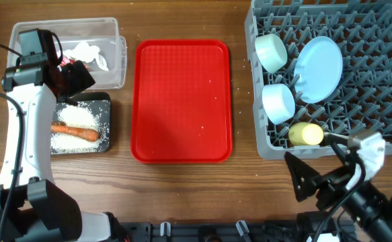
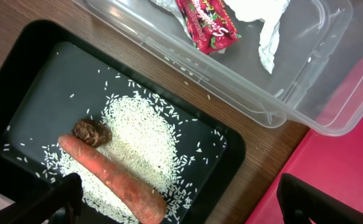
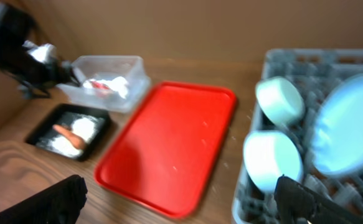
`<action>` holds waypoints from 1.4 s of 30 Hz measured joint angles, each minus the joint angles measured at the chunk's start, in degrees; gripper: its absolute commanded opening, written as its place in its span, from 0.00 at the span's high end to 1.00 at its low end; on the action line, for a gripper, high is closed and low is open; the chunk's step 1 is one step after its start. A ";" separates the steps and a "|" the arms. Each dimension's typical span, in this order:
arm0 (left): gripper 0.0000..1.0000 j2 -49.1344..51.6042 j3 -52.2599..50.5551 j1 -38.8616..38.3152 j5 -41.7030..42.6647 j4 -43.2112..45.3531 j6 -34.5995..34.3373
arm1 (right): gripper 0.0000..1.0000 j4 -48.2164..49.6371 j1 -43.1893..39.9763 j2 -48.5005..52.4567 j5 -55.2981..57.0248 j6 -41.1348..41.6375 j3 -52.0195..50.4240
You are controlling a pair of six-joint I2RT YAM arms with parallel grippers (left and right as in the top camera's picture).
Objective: Sort waste into correct bins and load items into the dishwasher rack
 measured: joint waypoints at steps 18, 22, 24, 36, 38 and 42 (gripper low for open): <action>0.00 0.00 0.00 0.00 0.00 0.07 0.00 | 0.00 58.73 -3.13 -28.44 13.77 5.33 -63.65; 0.00 0.00 0.00 0.00 0.00 0.02 0.00 | 0.00 63.41 -3.13 -28.76 13.77 7.17 -69.07; 0.00 0.00 0.00 0.00 0.00 0.00 0.00 | 0.00 64.06 -3.13 -28.87 13.77 7.58 -69.07; 0.00 0.00 0.00 0.00 0.00 0.00 0.00 | 0.00 64.06 -3.13 -28.87 13.77 8.00 -69.07; 0.00 0.00 0.00 0.00 0.00 0.00 0.00 | 0.00 64.06 -3.13 -28.87 13.77 8.00 -69.07; 0.00 -0.28 -0.02 0.00 -2.08 0.00 1.27 | 0.00 64.06 -3.13 -28.87 13.77 8.00 -69.07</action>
